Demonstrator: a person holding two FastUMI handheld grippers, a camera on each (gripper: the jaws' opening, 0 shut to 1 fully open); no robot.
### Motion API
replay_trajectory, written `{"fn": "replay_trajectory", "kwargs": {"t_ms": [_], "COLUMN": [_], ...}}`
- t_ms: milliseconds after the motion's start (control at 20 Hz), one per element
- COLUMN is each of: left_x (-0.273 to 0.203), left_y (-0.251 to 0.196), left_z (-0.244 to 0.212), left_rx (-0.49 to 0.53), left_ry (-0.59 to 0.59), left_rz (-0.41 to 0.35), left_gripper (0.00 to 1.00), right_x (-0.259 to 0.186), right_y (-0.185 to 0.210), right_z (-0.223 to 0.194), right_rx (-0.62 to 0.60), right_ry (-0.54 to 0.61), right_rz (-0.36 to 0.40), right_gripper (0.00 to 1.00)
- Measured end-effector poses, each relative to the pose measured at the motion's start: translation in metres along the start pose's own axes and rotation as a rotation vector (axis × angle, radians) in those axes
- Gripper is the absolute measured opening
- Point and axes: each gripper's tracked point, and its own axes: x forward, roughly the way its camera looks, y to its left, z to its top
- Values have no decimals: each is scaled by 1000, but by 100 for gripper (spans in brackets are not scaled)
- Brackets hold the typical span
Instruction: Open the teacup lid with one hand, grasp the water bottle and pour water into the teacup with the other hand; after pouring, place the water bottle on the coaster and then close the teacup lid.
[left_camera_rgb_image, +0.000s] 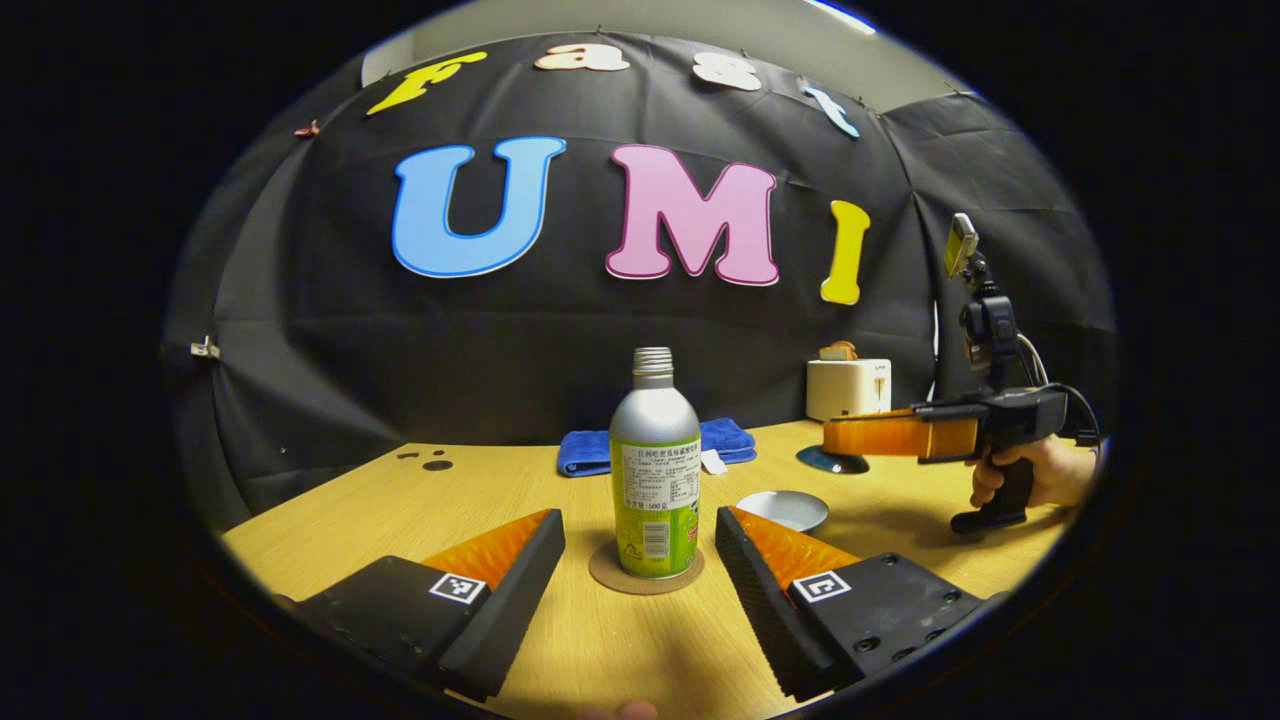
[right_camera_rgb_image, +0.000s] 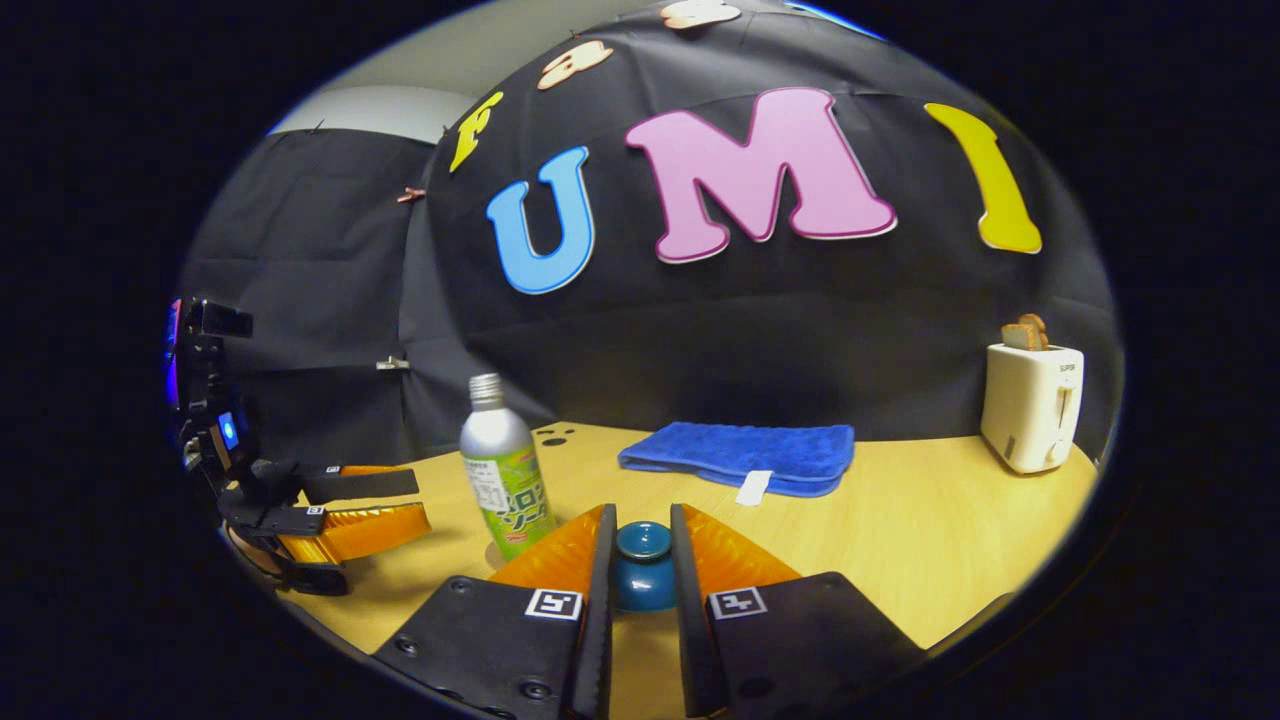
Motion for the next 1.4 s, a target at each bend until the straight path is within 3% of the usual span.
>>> {"fn": "replay_trajectory", "kwargs": {"t_ms": [350,1150,1350,1400], "left_x": [-2,-1,0,-1], "left_y": [5,4,4,4], "left_z": [0,-1,-1,0], "left_rx": [2,3,3,3], "left_ry": [-13,-15,-15,-15], "left_rz": [34,13,12,12], "left_gripper": [96,96,96,95], "right_x": [25,31,29,29], "right_y": [34,21,24,25], "right_z": [-23,-36,-37,-38], "right_rx": [-37,-57,-45,-38], "right_ry": [45,113,123,127], "right_rz": [31,-33,-21,-18], "right_gripper": [31,31,36,44]}}
